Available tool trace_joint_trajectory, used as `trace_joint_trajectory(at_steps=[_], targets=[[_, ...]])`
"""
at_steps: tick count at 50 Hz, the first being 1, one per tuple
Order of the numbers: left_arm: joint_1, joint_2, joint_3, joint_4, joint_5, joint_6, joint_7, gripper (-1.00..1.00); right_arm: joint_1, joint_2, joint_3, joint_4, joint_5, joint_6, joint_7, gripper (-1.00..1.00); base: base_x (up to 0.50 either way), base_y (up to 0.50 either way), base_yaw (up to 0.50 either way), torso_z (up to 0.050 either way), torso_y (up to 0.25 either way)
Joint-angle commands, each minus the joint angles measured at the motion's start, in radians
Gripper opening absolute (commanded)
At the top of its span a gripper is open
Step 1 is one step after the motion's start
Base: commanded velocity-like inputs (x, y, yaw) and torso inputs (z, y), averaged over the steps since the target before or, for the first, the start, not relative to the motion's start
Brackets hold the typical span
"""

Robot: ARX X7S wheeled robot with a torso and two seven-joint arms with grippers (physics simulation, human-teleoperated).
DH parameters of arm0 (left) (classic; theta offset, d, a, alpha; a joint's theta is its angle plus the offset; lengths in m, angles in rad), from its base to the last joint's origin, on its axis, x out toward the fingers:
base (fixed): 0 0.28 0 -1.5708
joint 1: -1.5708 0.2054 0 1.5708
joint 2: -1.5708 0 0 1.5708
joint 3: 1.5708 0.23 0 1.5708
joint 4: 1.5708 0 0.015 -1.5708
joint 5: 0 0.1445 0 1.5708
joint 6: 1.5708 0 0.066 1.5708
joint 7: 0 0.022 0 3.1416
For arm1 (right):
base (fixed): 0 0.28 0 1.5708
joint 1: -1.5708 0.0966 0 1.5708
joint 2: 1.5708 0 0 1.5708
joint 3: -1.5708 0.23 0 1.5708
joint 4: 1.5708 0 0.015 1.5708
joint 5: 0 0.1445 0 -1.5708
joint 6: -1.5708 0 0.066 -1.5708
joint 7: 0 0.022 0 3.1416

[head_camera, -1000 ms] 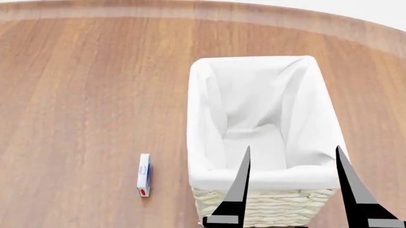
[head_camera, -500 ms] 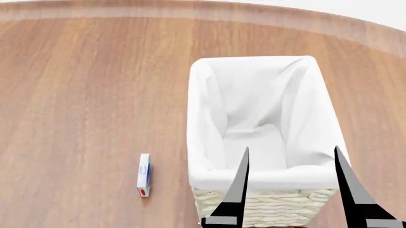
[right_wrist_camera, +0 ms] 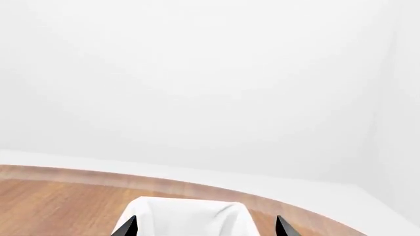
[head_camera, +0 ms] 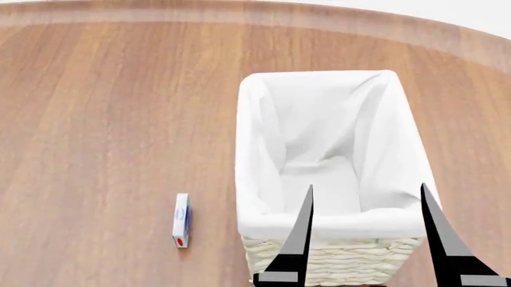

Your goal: Pick up the ketchup, and put it in the basket.

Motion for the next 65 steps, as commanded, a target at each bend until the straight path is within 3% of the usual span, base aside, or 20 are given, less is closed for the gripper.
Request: trace_joint_trajectory(at_steps=[1,37,65], targets=[[-0.007,-0.002,-0.008,-0.017,-0.027,-0.027,-0.056,1.0,0.006,0.005,-0.006,0.001,0.005,-0.002,0.007,1.0,0.0,0.0,0.0,0.0,0.0],[-0.042,-0.084,0.085,-0.079,-0.088,-0.205,-0.16,1.0,0.014,0.023,-0.024,0.002,0.018,-0.014,0.028,1.0,0.0,0.0,0.0,0.0,0.0],[-0.009,-0.09,0.047,-0.095,-0.076,-0.159,-0.123,1.0,0.019,0.032,-0.043,0.014,0.017,-0.031,0.035,1.0,0.0,0.0,0.0,0.0,0.0]])
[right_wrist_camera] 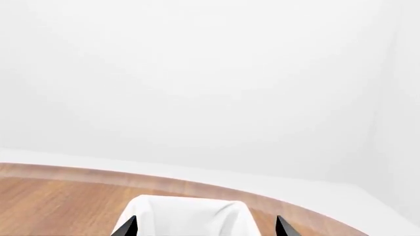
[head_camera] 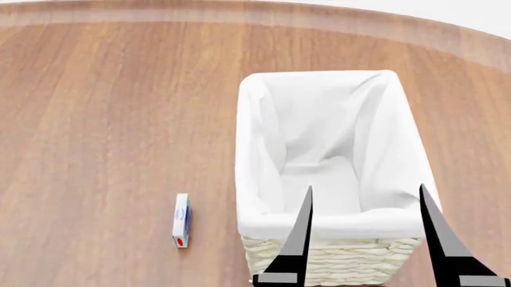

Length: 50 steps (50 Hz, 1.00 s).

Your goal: Pick up the ketchup, and put it in the basket.

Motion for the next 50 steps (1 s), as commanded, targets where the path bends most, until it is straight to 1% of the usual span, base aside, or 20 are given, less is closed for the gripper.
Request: trace_joint_trajectory(at_steps=[1,16,24,28,29,37,39,44,50], targets=[[0.009,-0.001,-0.007,-0.021,0.009,0.019,0.022,1.0,0.0,0.003,-0.01,0.007,-0.004,-0.01,0.001,1.0,0.0,0.0,0.0,0.0,0.0],[0.033,0.0,-0.044,-0.077,-0.004,0.038,0.047,1.0,0.013,0.004,-0.018,-0.001,0.006,0.003,0.013,1.0,0.0,0.0,0.0,0.0,0.0],[0.034,-0.003,-0.046,-0.112,0.008,0.038,0.047,1.0,0.016,0.006,-0.021,0.005,0.008,-0.003,0.012,1.0,0.0,0.0,0.0,0.0,0.0],[0.04,0.001,-0.054,-0.129,0.006,0.056,0.07,1.0,0.018,0.009,-0.019,0.002,0.014,-0.001,0.017,1.0,0.0,0.0,0.0,0.0,0.0],[0.039,0.011,-0.053,-0.139,0.007,0.085,0.106,1.0,0.018,0.009,-0.019,0.002,0.015,-0.003,0.017,1.0,0.0,0.0,0.0,0.0,0.0],[0.03,-0.007,-0.042,-0.212,0.022,0.076,0.123,1.0,0.02,0.007,-0.03,0.007,0.01,-0.006,0.017,1.0,0.0,0.0,0.0,0.0,0.0],[0.025,-0.008,-0.036,-0.241,0.026,0.086,0.147,1.0,0.018,0.008,-0.032,0.012,0.007,-0.012,0.015,1.0,0.0,0.0,0.0,0.0,0.0],[-0.005,-0.014,0.003,-0.31,0.064,0.094,0.172,1.0,0.019,0.008,-0.035,0.01,0.008,-0.013,0.017,1.0,0.0,0.0,0.0,0.0,0.0],[-0.01,-0.021,-0.008,-0.354,0.061,0.103,0.188,1.0,0.02,0.008,-0.04,0.012,0.006,-0.015,0.016,1.0,0.0,0.0,0.0,0.0,0.0]])
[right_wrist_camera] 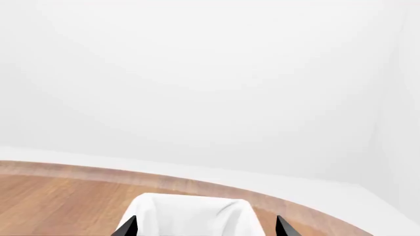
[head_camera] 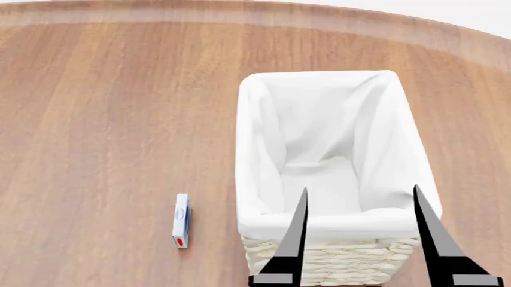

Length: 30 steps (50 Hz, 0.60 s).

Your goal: Pick up the ketchup, and put it in the basket.

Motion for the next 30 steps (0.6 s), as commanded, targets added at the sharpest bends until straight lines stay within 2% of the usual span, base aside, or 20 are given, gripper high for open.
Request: trace_joint_trajectory(at_steps=[1,18,30], targets=[[-0.019,-0.012,0.008,-0.101,0.017,0.02,0.045,1.0,0.001,0.002,-0.008,0.003,-0.001,-0.006,0.0,1.0,0.0,0.0,0.0,0.0,0.0],[-0.036,-0.027,0.012,-0.189,0.038,0.038,0.074,1.0,0.012,0.008,-0.01,-0.003,0.009,0.001,0.011,1.0,0.0,0.0,0.0,0.0,0.0],[-0.077,-0.043,0.059,-0.27,0.075,0.078,0.147,1.0,0.009,0.013,-0.014,-0.001,0.005,-0.011,0.014,1.0,0.0,0.0,0.0,0.0,0.0]])
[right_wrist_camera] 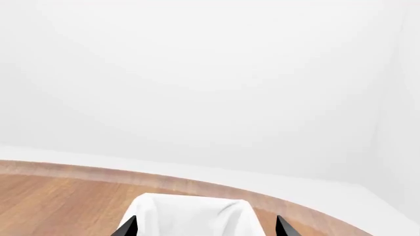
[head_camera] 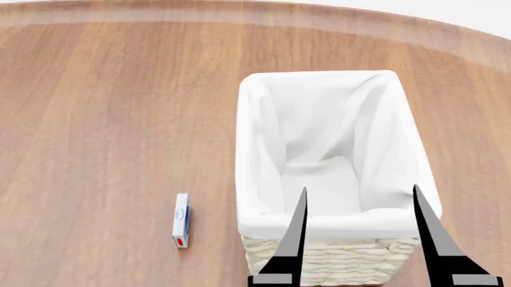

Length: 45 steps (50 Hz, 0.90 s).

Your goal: Pick up the ketchup, and put it in the basket.

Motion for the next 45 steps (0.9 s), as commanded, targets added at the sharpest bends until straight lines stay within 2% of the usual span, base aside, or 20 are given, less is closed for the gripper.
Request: trace_joint_trajectory(at_steps=[1,31,32,45], targets=[[-0.029,-0.014,0.031,-0.068,0.029,0.032,0.055,1.0,0.0,0.005,-0.003,-0.002,0.0,-0.006,0.005,1.0,0.0,0.0,0.0,0.0,0.0],[-0.035,-0.016,-0.044,-0.254,-0.013,0.149,0.199,1.0,0.013,0.009,-0.023,-0.005,0.0,-0.009,0.015,1.0,0.0,0.0,0.0,0.0,0.0],[-0.035,-0.013,-0.046,-0.258,-0.016,0.151,0.201,-1.0,0.014,0.009,-0.024,-0.006,0.0,-0.009,0.015,1.0,0.0,0.0,0.0,0.0,0.0],[-0.055,-0.011,-0.028,-0.303,-0.012,0.158,0.226,-1.0,0.014,0.013,-0.028,0.0,-0.002,-0.021,0.017,1.0,0.0,0.0,0.0,0.0,0.0]])
